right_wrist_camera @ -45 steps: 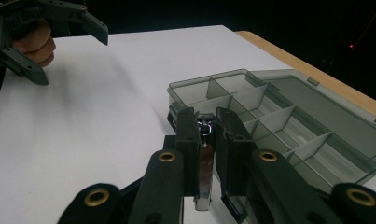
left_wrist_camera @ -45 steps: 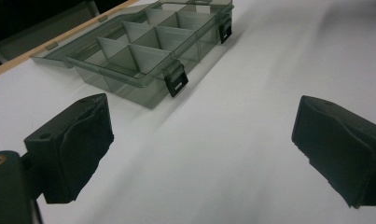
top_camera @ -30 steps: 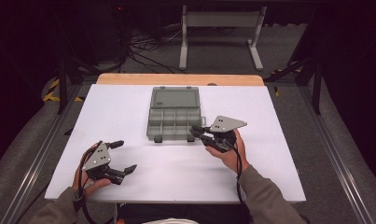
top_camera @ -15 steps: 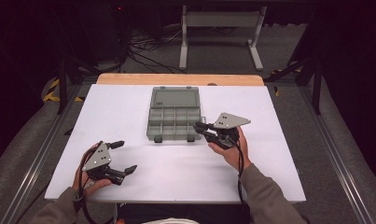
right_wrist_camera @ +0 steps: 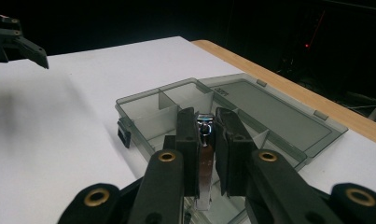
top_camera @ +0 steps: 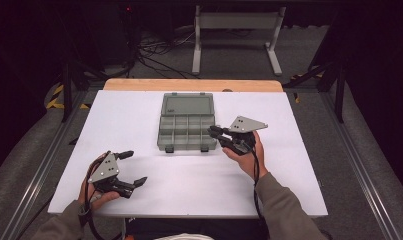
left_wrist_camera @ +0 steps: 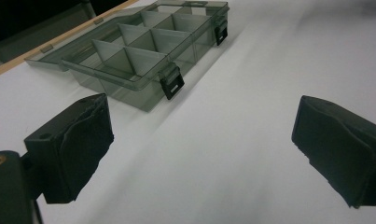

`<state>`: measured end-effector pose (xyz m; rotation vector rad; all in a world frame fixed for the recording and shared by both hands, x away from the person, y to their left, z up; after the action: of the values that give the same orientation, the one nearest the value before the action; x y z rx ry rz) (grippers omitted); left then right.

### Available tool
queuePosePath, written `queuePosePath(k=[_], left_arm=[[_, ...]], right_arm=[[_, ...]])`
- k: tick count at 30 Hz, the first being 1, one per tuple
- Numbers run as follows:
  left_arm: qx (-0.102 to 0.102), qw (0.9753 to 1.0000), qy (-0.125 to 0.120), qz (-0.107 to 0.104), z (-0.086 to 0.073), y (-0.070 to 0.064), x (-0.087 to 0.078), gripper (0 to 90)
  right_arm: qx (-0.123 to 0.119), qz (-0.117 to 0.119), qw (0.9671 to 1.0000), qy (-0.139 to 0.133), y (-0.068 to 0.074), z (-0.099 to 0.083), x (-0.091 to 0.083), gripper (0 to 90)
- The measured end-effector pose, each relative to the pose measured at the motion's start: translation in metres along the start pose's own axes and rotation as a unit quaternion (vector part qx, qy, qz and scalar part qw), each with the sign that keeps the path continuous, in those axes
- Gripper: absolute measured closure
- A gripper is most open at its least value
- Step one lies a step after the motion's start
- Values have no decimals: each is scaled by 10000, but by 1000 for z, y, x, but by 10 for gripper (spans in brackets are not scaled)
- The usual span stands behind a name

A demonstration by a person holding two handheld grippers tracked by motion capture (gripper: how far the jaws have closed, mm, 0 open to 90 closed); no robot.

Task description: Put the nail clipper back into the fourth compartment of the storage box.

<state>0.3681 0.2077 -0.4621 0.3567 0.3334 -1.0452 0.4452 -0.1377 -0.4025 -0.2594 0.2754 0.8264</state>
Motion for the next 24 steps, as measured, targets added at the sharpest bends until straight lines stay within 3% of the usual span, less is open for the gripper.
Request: queuePosePath(k=[14,24], left_arm=[[-12,10000,15,-18,0,0,0,57],[-55,10000,-12,-34,-1,-1,-1,57]], right_arm=[[188,-134,9997,83,-18,3,20,807],[350,-297,9987,218,-35,4,44,807]])
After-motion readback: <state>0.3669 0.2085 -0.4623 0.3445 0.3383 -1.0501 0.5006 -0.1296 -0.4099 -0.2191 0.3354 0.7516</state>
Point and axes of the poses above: each handheld gripper's, and its own axes: x roughly forward along the jaws, z roughly out of its top, y roughly to its left, the point moved 4 cm from there along x, roughly forward along the jaws, and after that the axes turned 4 degrees about -z, right-handed, at the moved point
